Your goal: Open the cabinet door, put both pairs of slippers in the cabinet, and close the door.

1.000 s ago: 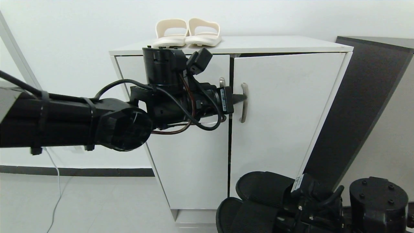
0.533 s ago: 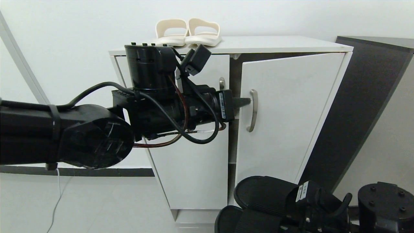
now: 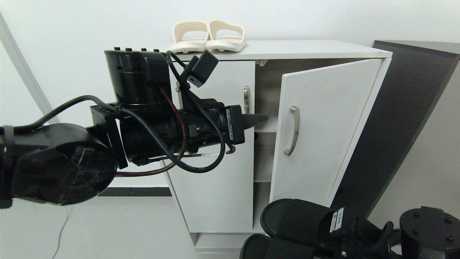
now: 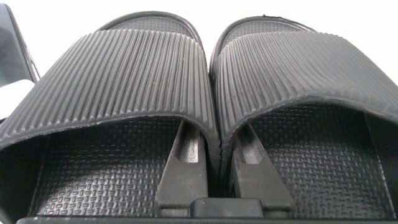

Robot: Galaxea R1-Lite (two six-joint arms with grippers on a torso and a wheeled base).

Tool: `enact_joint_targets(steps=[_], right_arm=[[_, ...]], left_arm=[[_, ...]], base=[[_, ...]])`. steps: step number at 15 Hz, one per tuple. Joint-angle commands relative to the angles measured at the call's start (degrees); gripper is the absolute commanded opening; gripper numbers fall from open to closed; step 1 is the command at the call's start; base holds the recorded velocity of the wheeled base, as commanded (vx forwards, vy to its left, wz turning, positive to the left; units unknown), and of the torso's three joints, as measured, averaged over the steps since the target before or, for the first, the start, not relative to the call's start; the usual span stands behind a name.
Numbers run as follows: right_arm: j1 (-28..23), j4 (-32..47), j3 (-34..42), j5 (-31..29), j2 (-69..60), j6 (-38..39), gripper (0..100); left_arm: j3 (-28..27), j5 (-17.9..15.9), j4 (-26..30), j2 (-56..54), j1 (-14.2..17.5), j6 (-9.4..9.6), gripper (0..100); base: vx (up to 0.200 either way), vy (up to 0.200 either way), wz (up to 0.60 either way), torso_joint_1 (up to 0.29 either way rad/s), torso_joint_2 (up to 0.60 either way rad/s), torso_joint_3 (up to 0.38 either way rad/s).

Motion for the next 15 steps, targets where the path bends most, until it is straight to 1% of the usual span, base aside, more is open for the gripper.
enact_joint_targets(steps=[1, 2, 3, 4, 5, 7, 9, 11, 12, 13, 14, 15], right_arm=[[1.16, -0.08, 0.83, -0.01, -0.14, -0.17, 0], [1.16, -0.08, 0.83, -0.01, -0.14, -0.17, 0], [1.77, -0.08, 1.54, -0.01, -0.14, -1.4, 0], [1.95, -0.08, 1.71, -0.09, -0.05, -1.67, 0], [1.95, -0.08, 1.71, -0.09, -0.05, -1.67, 0], [1.95, 0.09, 1.71, -0.01, 0.03, -1.58, 0], [2.04, 0.09, 1.71, -0.01, 0.12, -1.58, 0], [2.13, 0.09, 1.8, -0.01, 0.3, -1.58, 0], [2.13, 0.09, 1.8, -0.01, 0.3, -1.58, 0], [2.13, 0.09, 1.8, -0.01, 0.39, -1.58, 0], [2.13, 0.09, 1.8, -0.01, 0.39, -1.58, 0], [2.13, 0.09, 1.8, -0.01, 0.47, -1.58, 0]], left_arm=[[-1.41, -2.51, 0.01, 2.63, 1.86, -0.1, 0], [-1.41, -2.51, 0.01, 2.63, 1.86, -0.1, 0], [-4.4, -4.18, 0.01, 5.7, 1.86, -0.1, 0], [-7.3, -4.36, -0.16, 8.6, 1.86, -0.19, 0], [-8.62, -4.27, -0.96, 10.45, 1.86, -0.28, 0], [-9.85, -3.83, -4.3, 13.35, 1.42, -0.54, 0], [-9.76, -3.04, -4.74, 14.05, -0.07, -0.45, 0], [-7.74, -1.72, -5.7, 13.26, -4.29, 0.16, 0], [-6.95, -1.19, -6.67, 12.65, -5.52, 0.25, 0], [-5.45, -0.23, -8.69, 11.5, -7.46, 0.16, 0], [-4.58, 0.21, -9.74, 10.54, -8.33, 0.07, 0], [-4.58, 0.3, -9.74, 10.54, -8.33, 0.07, 0]], base=[[0.0, 0.0, 0.0, 0.0, 0.0, 0.0], [0.0, 0.0, 0.0, 0.0, 0.0, 0.0], [0.0, 0.0, 0.0, 0.0, 0.0, 0.0], [0.0, 0.0, 0.0, 0.0, 0.0, 0.0], [0.0, 0.0, 0.0, 0.0, 0.0, 0.0], [0.0, 0.0, 0.0, 0.0, 0.0, 0.0], [-0.2, 0.0, 0.0, 0.005, 0.0, 0.002], [-0.2, 0.0, 0.0, 0.007, 0.0, 0.005], [-0.2, 0.0, 0.0, -0.002, 0.0, 0.012], [-0.2, 0.0, 0.0, -0.002, 0.0, 0.002], [-0.2, 0.0, 0.0, 0.002, 0.0, 0.002], [-0.2, 0.0, 0.0, 0.002, 0.0, 0.002]])
